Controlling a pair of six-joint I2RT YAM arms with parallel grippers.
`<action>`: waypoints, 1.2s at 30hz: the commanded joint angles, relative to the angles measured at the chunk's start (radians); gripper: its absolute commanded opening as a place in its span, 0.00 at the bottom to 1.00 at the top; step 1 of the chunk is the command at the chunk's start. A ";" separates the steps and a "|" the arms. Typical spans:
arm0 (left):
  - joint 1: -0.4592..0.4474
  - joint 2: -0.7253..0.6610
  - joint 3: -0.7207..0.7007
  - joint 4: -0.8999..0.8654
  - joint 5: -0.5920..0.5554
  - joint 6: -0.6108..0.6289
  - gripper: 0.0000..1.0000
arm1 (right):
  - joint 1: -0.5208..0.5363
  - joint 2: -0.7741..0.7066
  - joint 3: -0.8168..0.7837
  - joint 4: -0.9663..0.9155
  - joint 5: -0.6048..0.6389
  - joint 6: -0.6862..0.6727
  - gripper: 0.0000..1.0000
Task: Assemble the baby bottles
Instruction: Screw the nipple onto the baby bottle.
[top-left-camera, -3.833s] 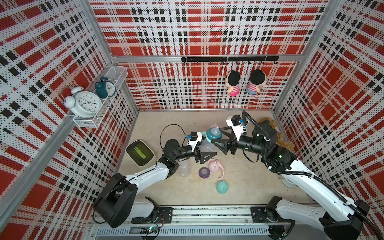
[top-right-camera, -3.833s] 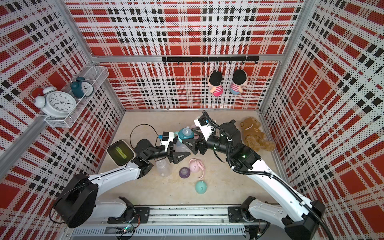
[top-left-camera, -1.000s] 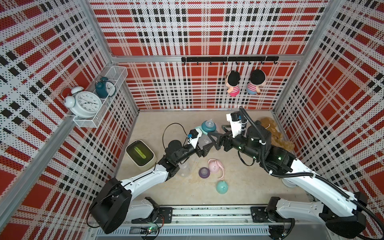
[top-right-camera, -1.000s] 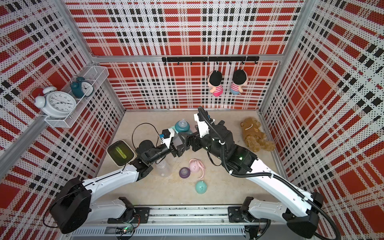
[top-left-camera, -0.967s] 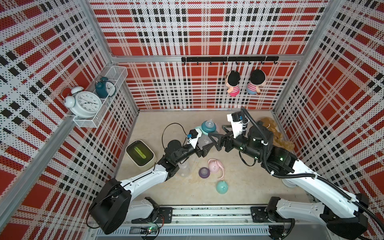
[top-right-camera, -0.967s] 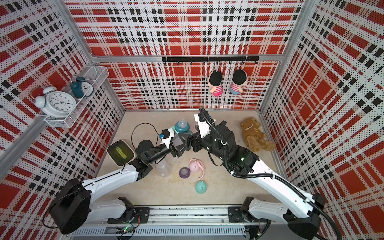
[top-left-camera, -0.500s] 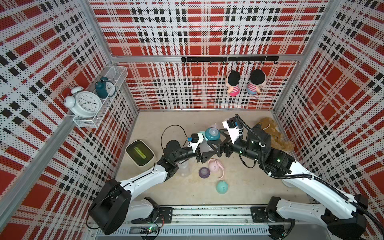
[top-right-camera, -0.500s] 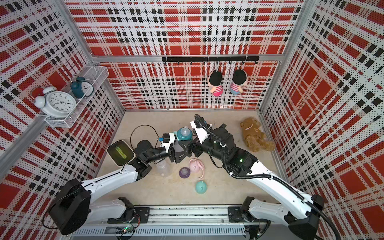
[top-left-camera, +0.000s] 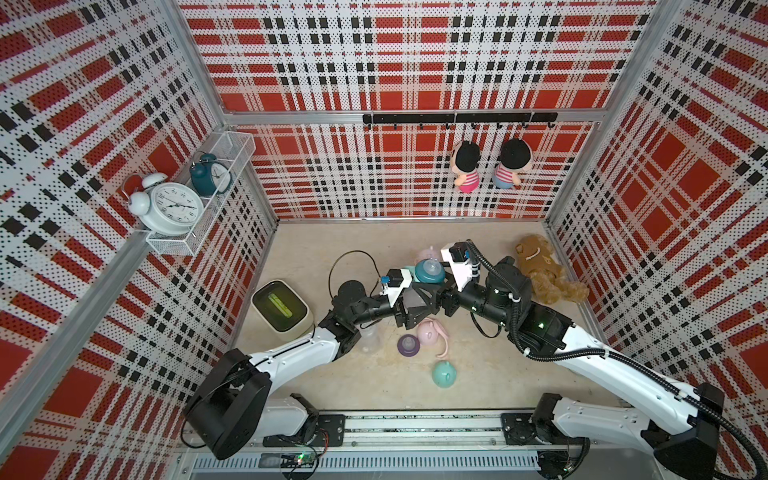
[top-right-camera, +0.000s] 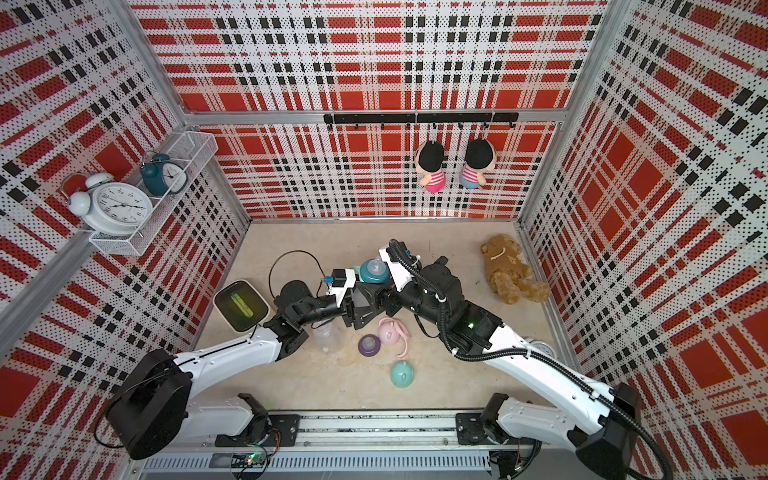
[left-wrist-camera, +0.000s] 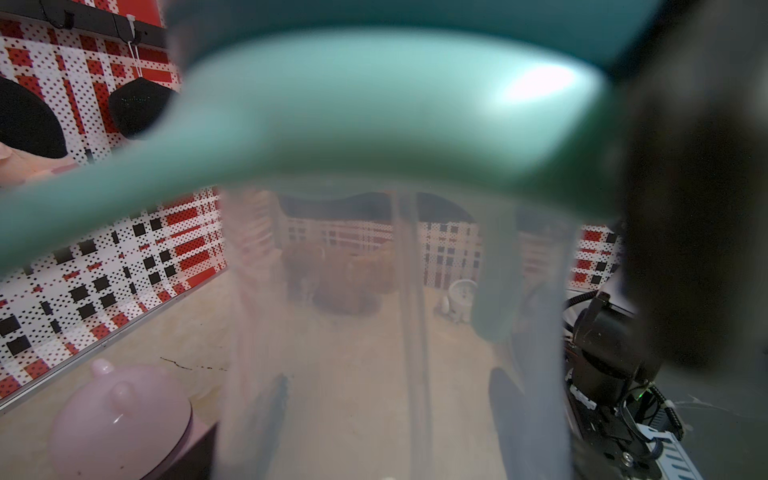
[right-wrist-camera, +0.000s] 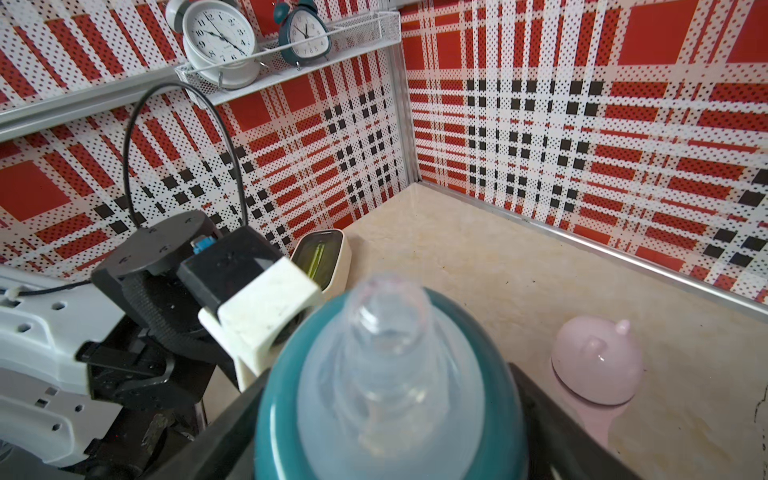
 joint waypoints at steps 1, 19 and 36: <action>-0.009 0.008 0.005 0.052 0.016 -0.004 0.00 | -0.006 -0.018 -0.019 0.073 0.015 -0.007 0.76; 0.017 -0.001 -0.001 0.029 -0.180 -0.068 0.98 | -0.008 -0.084 -0.058 -0.064 0.275 -0.029 0.55; 0.068 -0.025 0.010 -0.052 -0.322 -0.090 0.98 | -0.229 -0.082 -0.434 0.260 0.346 0.001 0.56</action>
